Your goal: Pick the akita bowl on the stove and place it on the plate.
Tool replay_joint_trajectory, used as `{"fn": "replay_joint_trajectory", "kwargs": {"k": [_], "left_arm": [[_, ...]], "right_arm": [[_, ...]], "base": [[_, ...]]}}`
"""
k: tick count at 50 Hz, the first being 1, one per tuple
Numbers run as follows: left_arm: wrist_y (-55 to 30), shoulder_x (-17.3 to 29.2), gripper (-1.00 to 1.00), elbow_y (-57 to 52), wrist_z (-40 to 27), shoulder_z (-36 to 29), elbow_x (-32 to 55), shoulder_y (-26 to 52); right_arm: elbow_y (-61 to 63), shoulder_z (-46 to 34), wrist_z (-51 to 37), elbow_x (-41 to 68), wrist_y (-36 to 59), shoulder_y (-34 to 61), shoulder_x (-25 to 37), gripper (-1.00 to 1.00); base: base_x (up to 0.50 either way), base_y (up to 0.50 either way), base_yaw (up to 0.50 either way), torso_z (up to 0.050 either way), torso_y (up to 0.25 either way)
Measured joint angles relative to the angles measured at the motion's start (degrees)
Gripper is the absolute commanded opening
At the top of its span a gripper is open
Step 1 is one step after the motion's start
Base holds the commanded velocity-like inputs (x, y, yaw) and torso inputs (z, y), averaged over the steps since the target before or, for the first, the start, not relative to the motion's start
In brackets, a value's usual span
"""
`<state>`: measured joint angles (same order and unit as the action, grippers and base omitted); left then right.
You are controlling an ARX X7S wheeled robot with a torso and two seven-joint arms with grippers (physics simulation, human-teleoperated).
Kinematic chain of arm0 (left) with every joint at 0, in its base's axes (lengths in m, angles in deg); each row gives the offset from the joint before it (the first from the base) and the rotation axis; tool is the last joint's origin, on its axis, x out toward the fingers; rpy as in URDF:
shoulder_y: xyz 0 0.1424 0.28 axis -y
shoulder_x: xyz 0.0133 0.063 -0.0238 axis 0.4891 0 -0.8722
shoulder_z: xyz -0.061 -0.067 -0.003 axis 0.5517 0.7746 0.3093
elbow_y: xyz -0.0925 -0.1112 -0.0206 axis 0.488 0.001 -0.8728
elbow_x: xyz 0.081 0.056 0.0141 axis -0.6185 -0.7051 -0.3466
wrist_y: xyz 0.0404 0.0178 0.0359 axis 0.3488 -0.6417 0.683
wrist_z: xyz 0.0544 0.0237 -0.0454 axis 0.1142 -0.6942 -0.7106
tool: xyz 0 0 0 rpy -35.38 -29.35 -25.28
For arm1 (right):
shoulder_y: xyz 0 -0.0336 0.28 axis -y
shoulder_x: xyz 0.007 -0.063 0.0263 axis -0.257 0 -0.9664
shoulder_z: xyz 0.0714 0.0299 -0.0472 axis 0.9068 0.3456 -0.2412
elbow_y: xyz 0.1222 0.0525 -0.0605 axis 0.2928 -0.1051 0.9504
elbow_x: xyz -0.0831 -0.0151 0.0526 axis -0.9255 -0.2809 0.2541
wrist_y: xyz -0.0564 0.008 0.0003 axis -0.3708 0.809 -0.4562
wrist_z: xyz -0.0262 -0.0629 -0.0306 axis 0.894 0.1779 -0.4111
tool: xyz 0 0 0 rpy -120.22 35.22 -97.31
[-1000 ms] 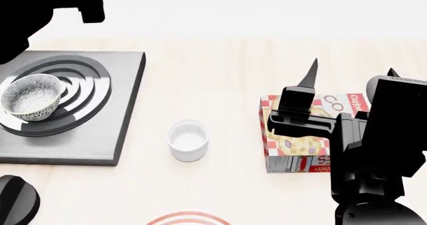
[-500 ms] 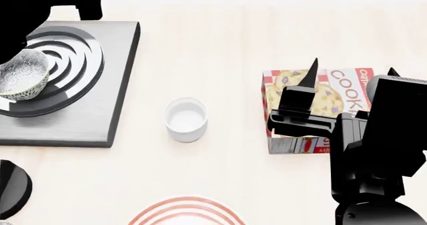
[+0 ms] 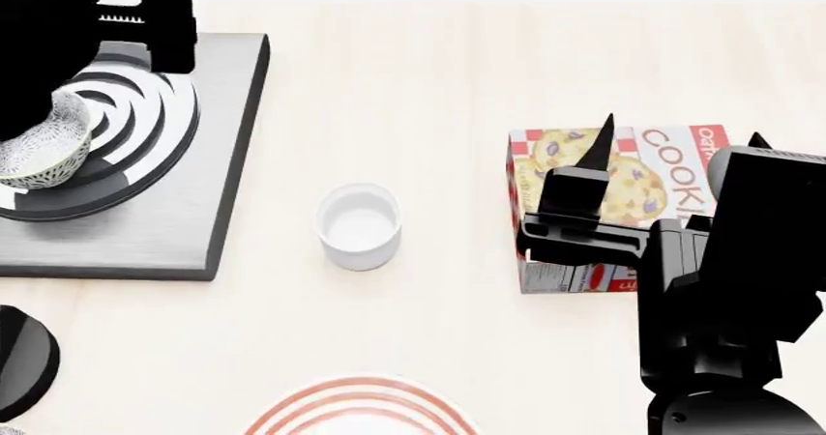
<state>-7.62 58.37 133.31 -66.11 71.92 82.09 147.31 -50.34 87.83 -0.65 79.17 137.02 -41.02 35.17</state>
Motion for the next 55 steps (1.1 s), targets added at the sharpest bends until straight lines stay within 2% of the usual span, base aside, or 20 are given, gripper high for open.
{"fn": "replay_joint_trajectory", "kwargs": {"k": [28, 55], "left_arm": [[-4.51, 1.18, 1.0, -4.18, -2.29, -9.04, -5.12, -4.18], [-4.68, 1.65, 1.0, -2.84, -4.25, -9.68, -5.41, -6.78]], "right_arm": [[-0.04, -0.27, -0.71, 0.75, -0.31, -0.05, 0.51, 1.0], [-0.32, -0.6, -1.3, 1.34, -0.89, -0.19, 0.97, 1.0]], "base": [[0.0, 0.0, 0.0, 0.0, 0.0], [0.0, 0.0, 0.0, 0.0, 0.0]]}}
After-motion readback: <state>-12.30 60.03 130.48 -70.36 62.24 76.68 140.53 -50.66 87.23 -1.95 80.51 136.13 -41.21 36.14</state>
